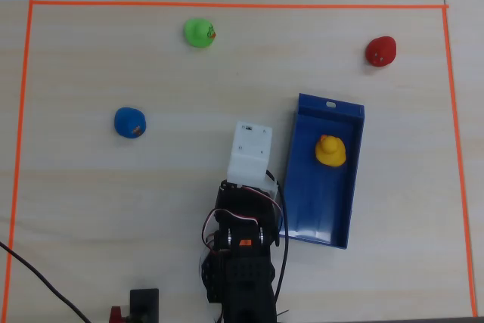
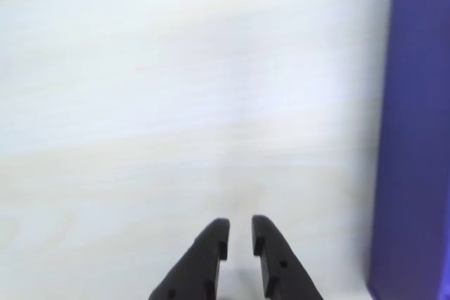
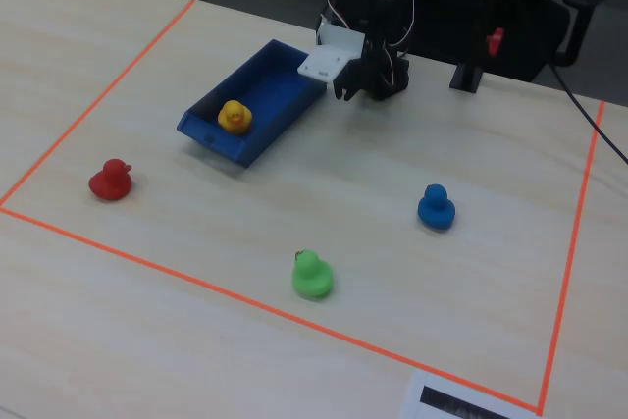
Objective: Grasp yellow duck and put it into box.
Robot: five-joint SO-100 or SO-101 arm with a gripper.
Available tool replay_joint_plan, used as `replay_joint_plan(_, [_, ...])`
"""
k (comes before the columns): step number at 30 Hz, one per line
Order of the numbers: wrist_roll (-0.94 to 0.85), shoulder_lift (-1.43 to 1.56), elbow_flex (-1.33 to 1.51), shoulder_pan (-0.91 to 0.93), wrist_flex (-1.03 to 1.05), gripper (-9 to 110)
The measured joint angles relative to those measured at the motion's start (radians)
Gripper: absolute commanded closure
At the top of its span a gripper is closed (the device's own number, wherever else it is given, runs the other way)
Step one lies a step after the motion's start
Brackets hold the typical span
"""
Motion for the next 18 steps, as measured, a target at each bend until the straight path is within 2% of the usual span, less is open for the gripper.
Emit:
replay_joint_plan(11, [-0.043,0.034,0.322,0.044,-0.215,101])
replay_joint_plan(18, [-0.063,0.034,0.333,0.044,-0.215,101])
